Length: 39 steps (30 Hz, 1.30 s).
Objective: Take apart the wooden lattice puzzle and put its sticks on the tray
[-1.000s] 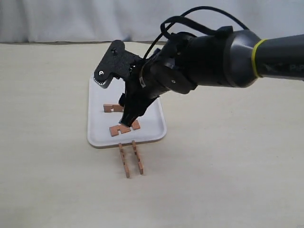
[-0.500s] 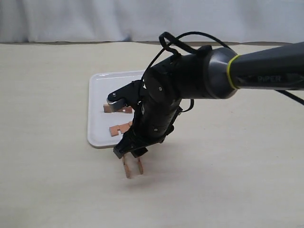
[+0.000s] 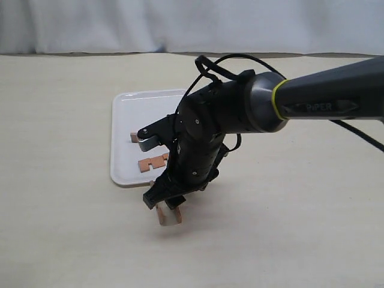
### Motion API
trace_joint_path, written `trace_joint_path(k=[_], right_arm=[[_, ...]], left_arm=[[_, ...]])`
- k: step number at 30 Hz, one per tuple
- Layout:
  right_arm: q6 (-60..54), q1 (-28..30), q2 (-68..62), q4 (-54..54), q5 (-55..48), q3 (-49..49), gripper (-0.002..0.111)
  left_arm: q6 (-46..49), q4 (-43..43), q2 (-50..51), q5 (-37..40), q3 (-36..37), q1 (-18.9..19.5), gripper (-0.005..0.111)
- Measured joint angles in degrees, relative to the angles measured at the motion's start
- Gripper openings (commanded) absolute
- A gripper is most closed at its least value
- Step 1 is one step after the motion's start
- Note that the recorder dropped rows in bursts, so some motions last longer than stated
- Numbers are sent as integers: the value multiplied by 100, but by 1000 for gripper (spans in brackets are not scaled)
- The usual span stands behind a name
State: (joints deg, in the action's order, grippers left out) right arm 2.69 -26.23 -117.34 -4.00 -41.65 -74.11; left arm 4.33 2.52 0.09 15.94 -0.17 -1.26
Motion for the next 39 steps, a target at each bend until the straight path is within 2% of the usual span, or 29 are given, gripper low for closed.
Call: trace_joint_path(k=[2,4,8,9,23,25,31,39], right_arm=[[0,0,-14,-9,11,11,53],[0,0,-14,-9,46,11,41],[0,0,-18,-9,94,11,6],[0,0,-28,-9,91,11,5],[-123,0,174,-9,17,11,6],[-226,0,246,3,-183,11,13],[-316,0,257,121,-741,36,50],[-351,-189,259,286,-708,404,52]], left_arm=[[0,0,0,0,0,0,0],[0,0,0,0,0,0,0],[0,0,0,0,0,0,0],[0,0,0,0,0,0,0],[0,0,0,0,0,0,0],[0,0,0,0,0,0,0],[0,0,0,0,0,0,0],[0,0,0,0,0,0,0]])
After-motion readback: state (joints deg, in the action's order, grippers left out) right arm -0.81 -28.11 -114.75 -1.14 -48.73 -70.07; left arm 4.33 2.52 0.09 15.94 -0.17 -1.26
